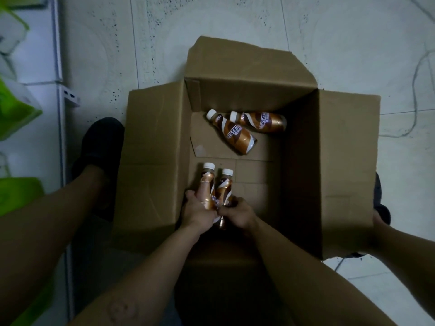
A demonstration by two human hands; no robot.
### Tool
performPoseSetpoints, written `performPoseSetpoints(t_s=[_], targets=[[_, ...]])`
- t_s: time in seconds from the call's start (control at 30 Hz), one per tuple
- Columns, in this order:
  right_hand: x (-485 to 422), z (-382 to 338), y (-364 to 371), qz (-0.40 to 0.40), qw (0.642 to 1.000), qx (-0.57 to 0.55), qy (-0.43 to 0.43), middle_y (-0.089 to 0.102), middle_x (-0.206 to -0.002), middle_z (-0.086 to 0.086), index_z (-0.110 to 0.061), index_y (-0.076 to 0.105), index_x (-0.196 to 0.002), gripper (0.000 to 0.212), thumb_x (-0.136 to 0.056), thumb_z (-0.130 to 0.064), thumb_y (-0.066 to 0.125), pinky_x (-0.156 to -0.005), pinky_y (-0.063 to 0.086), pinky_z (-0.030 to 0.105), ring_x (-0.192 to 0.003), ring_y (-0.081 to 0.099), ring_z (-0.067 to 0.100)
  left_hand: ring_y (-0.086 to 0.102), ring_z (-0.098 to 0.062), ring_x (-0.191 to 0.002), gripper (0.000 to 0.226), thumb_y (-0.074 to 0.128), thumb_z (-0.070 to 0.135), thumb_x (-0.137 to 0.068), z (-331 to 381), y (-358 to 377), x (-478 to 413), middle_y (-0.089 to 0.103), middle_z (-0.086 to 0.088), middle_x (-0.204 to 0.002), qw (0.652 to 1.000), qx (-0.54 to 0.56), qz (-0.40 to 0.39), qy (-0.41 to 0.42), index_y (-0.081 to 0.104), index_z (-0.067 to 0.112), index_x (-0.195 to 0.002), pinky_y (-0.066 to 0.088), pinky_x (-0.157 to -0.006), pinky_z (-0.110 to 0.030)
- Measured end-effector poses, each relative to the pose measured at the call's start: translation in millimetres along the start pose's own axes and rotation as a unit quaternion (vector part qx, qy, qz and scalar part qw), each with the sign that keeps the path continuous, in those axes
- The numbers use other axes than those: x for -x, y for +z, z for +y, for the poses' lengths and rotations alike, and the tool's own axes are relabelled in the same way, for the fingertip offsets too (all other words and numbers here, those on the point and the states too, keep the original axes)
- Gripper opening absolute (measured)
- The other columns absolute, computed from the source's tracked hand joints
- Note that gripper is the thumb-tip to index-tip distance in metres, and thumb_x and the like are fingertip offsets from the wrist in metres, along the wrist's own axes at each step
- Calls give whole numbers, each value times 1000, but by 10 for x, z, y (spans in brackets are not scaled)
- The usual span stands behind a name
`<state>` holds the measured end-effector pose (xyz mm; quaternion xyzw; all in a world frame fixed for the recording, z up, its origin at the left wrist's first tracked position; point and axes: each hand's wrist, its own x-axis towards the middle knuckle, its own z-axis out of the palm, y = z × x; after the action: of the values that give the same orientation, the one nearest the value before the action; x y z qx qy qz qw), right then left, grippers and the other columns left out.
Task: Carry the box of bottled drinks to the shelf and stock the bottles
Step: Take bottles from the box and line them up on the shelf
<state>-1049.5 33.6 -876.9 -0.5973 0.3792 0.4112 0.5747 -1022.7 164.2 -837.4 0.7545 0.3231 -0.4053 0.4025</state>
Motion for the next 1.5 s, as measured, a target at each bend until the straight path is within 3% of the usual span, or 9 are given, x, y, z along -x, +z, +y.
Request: performPoseSetpoints(t_s=[0.17, 0.27, 0.47, 0.57, 0.67, 0.9, 1.07, 1.33, 1.5], targets=[[138, 7, -187, -16, 999, -44, 17, 75, -91, 2, -14, 64, -108, 35, -76, -17, 77, -61, 57, 27, -80, 73, 17, 56, -26, -111, 64, 77, 5, -72, 22, -22, 111, 56, -5, -122, 999, 21, -25, 34, 39, 23, -120, 50, -92, -44], [349, -84, -330, -9, 998, -58, -4, 70, -102, 5, -13, 57, -113, 42, -76, -18, 77, -57, 55, 24, -84, 70, 19, 54, -24, -115, 63, 76, 11, -77, 117, -88, 239, 55, -3, -126, 995, 30, -48, 77, 41, 22, -128, 48, -93, -42], [973, -541, -527, 43, 988, -91, -116, 67, -110, 11, -9, 53, -122, 58, -72, -19, 81, -56, 55, 26, -86, 71, 23, 58, -22, -110, 60, 74, 19, -80, 578, -361, 751, 59, -4, -125, 977, 65, -58, 192, 42, 20, -131, 48, -95, -46], [1435, -848, -571, 59, 973, -107, -198, 70, -105, 10, -8, 56, -119, 56, -71, -17, 83, -59, 56, 28, -81, 74, 21, 61, -20, -104, 60, 79, 17, -75, 842, -566, 1178, 60, -1, -120, 960, 101, -41, 256, 44, 28, -122, 54, -83, -39], [2026, -1148, -547, 77, 950, -97, -286, 74, -98, 8, -9, 60, -114, 50, -70, -14, 83, -67, 58, 31, -85, 73, 23, 62, -14, -96, 64, 84, 11, -68, 1038, -825, 1679, 61, 1, -113, 937, 125, -18, 326, 44, 31, -114, 51, -67, -25], [3568, -1584, -362, 114, 889, -46, -440, 71, -100, 9, -10, 58, -110, 48, -69, -11, 83, -66, 60, 36, -84, 73, 25, 62, -7, -85, 66, 87, 16, -63, 1232, -1371, 2850, 59, 7, -103, 877, 159, 35, 453, 46, 34, -112, 53, -66, -27], [4451, -1711, -184, 171, 838, -5, -518, 66, -104, 5, -15, 56, -109, 48, -69, -15, 83, -87, 55, 42, -96, 66, 21, 62, -12, -91, 70, 87, 17, -62, 1243, -1682, 3608, 60, 3, -115, 821, 174, 61, 541, 44, 36, -114, 55, -68, -29], [5335, -1888, 34, 215, 747, 47, -628, 64, -101, -6, -25, 54, -104, 50, -66, -21, 85, -77, 53, 30, -94, 63, 11, 58, -15, -100, 74, 89, 19, -60, 1257, -2085, 4555, 57, 7, -113, 725, 185, 149, 646, 41, 34, -114, 50, -69, -23], [5648, -2037, 261, 176, 723, 41, -667, 64, -104, -7, -31, 53, -96, 48, -64, -20, 87, -69, 48, 22, -95, 62, 8, 59, -11, -96, 77, 91, 21, -56, 1199, -2392, 4893, 56, 14, -104, 693, 170, 215, 667, 40, 33, -112, 51, -65, -18]])
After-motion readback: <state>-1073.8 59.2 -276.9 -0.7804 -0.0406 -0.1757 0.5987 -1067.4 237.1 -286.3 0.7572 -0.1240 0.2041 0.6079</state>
